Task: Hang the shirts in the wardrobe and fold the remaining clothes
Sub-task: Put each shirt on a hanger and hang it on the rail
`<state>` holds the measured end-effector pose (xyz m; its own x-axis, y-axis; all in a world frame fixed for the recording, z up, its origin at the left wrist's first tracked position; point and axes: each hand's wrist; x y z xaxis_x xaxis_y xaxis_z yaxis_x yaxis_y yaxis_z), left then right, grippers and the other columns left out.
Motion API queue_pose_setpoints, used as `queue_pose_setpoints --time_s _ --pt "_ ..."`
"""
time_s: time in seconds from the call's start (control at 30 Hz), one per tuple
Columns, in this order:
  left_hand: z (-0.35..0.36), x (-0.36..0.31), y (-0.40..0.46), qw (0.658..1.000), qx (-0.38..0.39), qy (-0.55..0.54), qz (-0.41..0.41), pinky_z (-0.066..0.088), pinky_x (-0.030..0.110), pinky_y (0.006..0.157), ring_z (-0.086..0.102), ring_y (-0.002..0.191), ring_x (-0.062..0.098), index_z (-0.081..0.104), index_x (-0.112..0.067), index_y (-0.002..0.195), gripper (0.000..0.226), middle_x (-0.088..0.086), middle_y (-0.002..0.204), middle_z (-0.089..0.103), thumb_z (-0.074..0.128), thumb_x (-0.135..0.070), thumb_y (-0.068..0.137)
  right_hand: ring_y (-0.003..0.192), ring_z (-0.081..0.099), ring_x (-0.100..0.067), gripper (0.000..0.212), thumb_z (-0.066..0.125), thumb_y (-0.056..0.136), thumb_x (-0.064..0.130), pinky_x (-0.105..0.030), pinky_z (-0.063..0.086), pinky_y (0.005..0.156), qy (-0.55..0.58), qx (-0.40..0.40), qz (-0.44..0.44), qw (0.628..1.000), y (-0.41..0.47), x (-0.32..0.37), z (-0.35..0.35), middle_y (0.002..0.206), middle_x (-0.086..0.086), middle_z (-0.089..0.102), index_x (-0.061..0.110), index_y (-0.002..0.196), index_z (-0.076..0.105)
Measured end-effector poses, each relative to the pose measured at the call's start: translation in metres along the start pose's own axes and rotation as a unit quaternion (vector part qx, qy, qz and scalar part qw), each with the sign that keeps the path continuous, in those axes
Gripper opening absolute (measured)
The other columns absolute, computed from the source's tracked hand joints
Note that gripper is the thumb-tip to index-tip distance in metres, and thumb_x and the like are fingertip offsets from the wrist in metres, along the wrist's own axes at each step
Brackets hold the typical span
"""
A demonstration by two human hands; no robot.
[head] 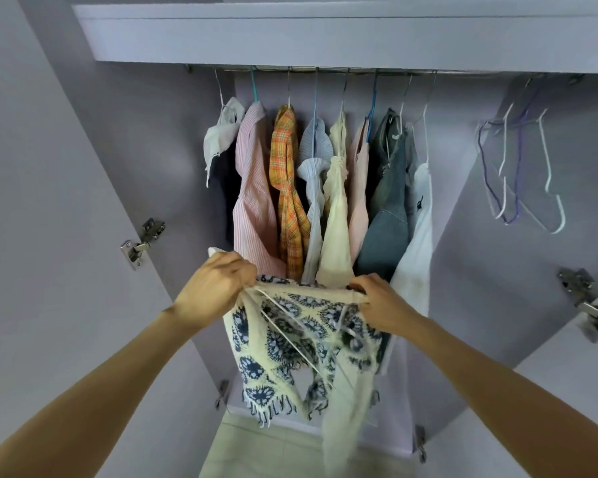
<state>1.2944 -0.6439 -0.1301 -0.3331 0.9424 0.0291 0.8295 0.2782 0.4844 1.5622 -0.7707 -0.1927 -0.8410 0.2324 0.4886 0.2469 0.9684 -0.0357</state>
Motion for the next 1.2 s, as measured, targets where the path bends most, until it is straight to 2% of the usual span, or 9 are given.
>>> queue_pose_setpoints --time_s 0.17,0.4,0.5,0.67,0.83,0.9,0.97,1.07,1.2 --pt "-0.004 0.011 -0.004 0.996 0.026 0.0 -0.082 0.035 0.031 0.066 0.056 0.069 0.027 0.059 -0.006 0.068 0.035 0.004 0.065 0.063 0.073 0.021 0.053 0.091 0.053 -0.027 0.02 0.048 0.084 -0.001 -0.033 0.043 0.076 -0.033 -0.05 0.064 0.996 -0.005 -0.025 -0.019 0.097 -0.005 0.046 0.006 0.101 0.056" --pt "-0.007 0.034 -0.011 0.963 0.002 -0.075 -0.26 0.034 0.039 0.081 0.054 0.079 0.034 0.061 -0.003 0.084 0.012 0.008 0.069 0.06 0.063 0.008 0.08 0.084 0.052 -0.027 0.031 0.041 0.092 -0.002 -0.026 0.034 0.07 0.017 -0.115 0.077 0.99 -0.011 -0.05 -0.034 0.104 -0.019 0.062 0.004 0.116 0.059" --pt "-0.009 0.028 -0.007 0.959 -0.044 -0.056 -0.274 0.034 0.039 0.078 0.053 0.08 0.034 0.062 -0.002 0.083 0.01 0.008 0.066 0.06 0.062 0.008 0.081 0.087 0.046 -0.02 0.031 0.037 0.094 -0.002 -0.024 0.033 0.071 0.061 -0.113 0.078 0.989 -0.007 -0.045 -0.03 0.103 -0.016 0.059 0.002 0.12 0.055" --pt "-0.015 0.026 -0.007 0.961 -0.062 -0.022 -0.269 0.032 0.039 0.076 0.051 0.079 0.035 0.063 0.001 0.083 0.016 0.007 0.057 0.057 0.055 0.014 0.08 0.104 0.052 -0.027 0.031 0.032 0.098 0.0 -0.028 0.037 0.079 0.125 -0.167 0.06 0.976 -0.003 -0.038 -0.039 0.116 -0.017 0.056 0.004 0.12 0.053" --pt "-0.019 0.027 -0.011 0.963 -0.08 -0.043 -0.254 0.032 0.038 0.075 0.049 0.071 0.031 0.063 -0.001 0.079 0.018 -0.008 0.056 0.046 0.058 0.017 0.075 0.09 0.05 -0.017 0.023 0.036 0.099 0.007 -0.027 0.036 0.076 0.127 -0.178 0.036 0.975 0.005 -0.034 -0.053 0.106 -0.006 0.057 0.01 0.11 0.056" --pt "-0.019 0.028 -0.011 0.943 -0.099 -0.077 -0.307 0.04 0.039 0.075 0.054 0.068 0.032 0.063 -0.003 0.081 0.013 0.002 0.061 0.054 0.061 0.011 0.079 0.088 0.051 -0.017 0.022 0.035 0.1 0.014 -0.027 0.035 0.075 0.135 -0.171 0.043 0.975 0.006 -0.031 -0.051 0.103 -0.005 0.058 0.012 0.109 0.055" --pt "-0.018 0.028 -0.01 0.926 -0.117 -0.105 -0.344 0.045 0.037 0.069 0.055 0.064 0.03 0.062 -0.005 0.081 0.009 0.008 0.063 0.059 0.064 0.003 0.082 0.086 0.052 -0.019 0.023 0.037 0.1 0.017 -0.03 0.038 0.073 0.114 -0.148 0.053 0.981 0.006 -0.025 -0.045 0.105 -0.01 0.059 0.011 0.115 0.052" --pt "-0.016 0.022 -0.006 0.929 -0.117 -0.11 -0.334 0.045 0.038 0.071 0.053 0.059 0.027 0.063 -0.006 0.08 0.007 0.005 0.06 0.058 0.066 0.001 0.082 0.103 0.052 -0.025 0.03 0.043 0.096 0.011 -0.037 0.042 0.088 0.05 -0.138 0.053 0.988 0.006 -0.019 -0.033 0.119 -0.014 0.053 0.005 0.125 0.048" --pt "-0.014 0.017 -0.003 0.921 -0.115 -0.125 -0.35 0.045 0.033 0.068 0.058 0.063 0.027 0.063 -0.006 0.081 0.006 0.007 0.065 0.062 0.067 -0.002 0.082 0.11 0.049 -0.034 0.03 0.055 0.087 0.004 -0.047 0.041 0.089 -0.043 -0.257 0.045 0.965 0.0 -0.002 -0.014 0.115 -0.018 0.052 0.001 0.117 0.055"
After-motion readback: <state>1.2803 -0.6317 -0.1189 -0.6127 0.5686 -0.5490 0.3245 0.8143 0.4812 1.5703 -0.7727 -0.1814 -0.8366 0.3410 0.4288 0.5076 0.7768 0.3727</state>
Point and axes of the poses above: each hand's wrist, its own y-axis towards the middle knuckle, its own z-axis out of the palm, x = y × z
